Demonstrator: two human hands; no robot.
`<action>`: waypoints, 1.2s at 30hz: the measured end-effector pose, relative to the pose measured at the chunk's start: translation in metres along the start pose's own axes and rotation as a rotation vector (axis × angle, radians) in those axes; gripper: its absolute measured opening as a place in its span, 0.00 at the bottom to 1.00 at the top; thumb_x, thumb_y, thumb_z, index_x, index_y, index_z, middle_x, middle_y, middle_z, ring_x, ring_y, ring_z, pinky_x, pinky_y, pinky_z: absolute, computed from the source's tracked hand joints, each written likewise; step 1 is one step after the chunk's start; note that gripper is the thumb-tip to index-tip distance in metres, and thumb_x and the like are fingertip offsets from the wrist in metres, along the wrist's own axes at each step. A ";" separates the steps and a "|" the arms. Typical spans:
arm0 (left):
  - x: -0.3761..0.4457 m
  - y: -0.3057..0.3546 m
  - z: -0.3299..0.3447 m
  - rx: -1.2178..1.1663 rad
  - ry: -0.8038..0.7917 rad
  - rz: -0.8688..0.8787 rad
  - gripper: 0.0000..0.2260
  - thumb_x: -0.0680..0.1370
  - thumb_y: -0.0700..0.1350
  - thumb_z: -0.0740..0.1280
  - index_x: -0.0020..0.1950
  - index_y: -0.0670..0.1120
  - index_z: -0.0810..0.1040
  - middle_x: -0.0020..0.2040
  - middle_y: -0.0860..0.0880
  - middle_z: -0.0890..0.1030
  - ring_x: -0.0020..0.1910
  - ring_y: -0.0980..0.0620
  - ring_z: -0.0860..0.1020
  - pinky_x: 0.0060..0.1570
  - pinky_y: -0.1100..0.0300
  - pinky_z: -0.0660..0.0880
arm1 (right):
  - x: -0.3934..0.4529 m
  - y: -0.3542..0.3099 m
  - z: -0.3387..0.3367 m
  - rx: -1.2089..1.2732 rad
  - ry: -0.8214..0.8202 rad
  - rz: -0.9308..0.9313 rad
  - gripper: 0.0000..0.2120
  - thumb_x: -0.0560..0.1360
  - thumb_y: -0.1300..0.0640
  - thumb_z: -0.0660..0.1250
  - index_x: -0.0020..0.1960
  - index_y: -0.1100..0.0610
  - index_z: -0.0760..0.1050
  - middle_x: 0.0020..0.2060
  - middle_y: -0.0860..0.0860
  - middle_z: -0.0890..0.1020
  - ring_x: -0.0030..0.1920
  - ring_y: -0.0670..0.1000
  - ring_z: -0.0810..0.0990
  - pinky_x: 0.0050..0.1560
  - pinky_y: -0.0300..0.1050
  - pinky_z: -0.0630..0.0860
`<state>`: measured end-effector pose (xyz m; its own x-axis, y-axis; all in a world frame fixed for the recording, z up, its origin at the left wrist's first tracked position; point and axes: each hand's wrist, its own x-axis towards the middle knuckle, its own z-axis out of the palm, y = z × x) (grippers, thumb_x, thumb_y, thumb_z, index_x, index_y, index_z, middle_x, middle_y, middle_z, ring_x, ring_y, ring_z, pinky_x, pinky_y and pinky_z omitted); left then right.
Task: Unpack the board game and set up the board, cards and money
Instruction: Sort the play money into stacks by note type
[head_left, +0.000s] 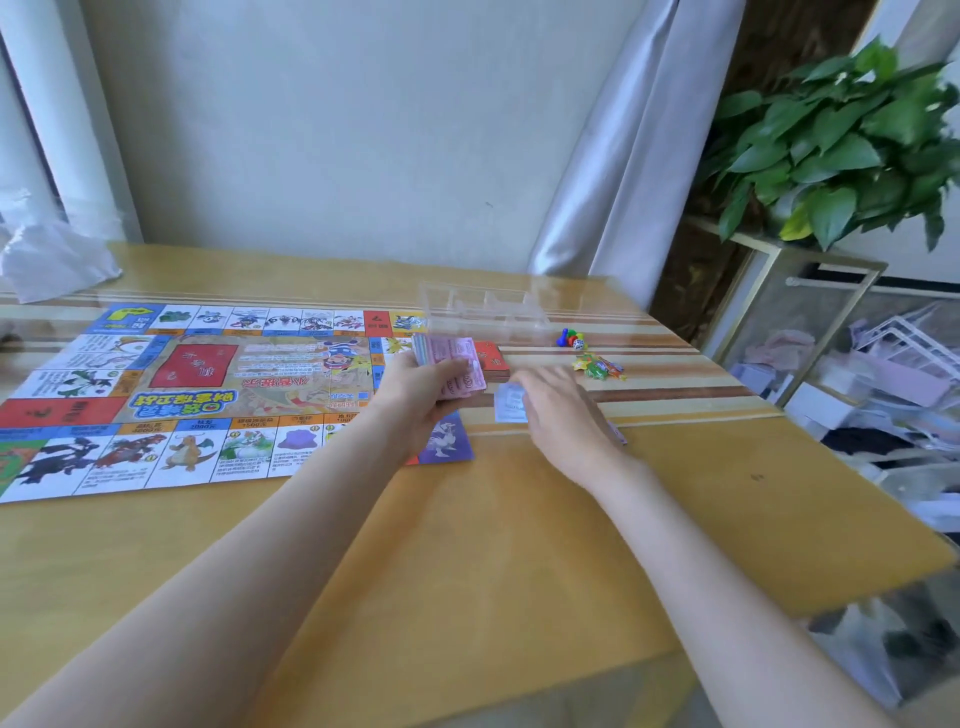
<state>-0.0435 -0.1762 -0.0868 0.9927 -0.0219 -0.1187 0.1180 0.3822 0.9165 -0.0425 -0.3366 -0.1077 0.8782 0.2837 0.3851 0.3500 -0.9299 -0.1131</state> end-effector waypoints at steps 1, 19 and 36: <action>-0.003 0.001 0.003 0.051 -0.015 -0.009 0.11 0.77 0.33 0.64 0.59 0.36 0.72 0.47 0.39 0.79 0.36 0.49 0.80 0.32 0.64 0.79 | -0.005 -0.001 0.004 0.010 -0.049 -0.002 0.18 0.75 0.72 0.54 0.61 0.61 0.71 0.58 0.54 0.74 0.61 0.56 0.68 0.58 0.47 0.66; -0.031 -0.032 0.023 0.152 0.056 -0.043 0.04 0.78 0.34 0.63 0.46 0.43 0.74 0.39 0.44 0.77 0.35 0.50 0.76 0.27 0.65 0.76 | -0.023 -0.007 0.010 0.284 0.101 0.176 0.14 0.78 0.67 0.56 0.60 0.61 0.75 0.54 0.54 0.75 0.57 0.53 0.72 0.47 0.37 0.62; -0.028 -0.036 0.020 0.225 0.058 0.046 0.04 0.77 0.36 0.65 0.45 0.44 0.76 0.39 0.45 0.78 0.40 0.48 0.77 0.49 0.53 0.77 | -0.029 0.003 -0.003 0.451 0.106 0.221 0.21 0.74 0.72 0.54 0.60 0.58 0.78 0.54 0.57 0.80 0.56 0.54 0.76 0.49 0.39 0.67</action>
<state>-0.0752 -0.2078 -0.1085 0.9948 0.0466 -0.0903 0.0815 0.1654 0.9829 -0.0680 -0.3484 -0.1164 0.9172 0.0447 0.3960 0.2864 -0.7649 -0.5770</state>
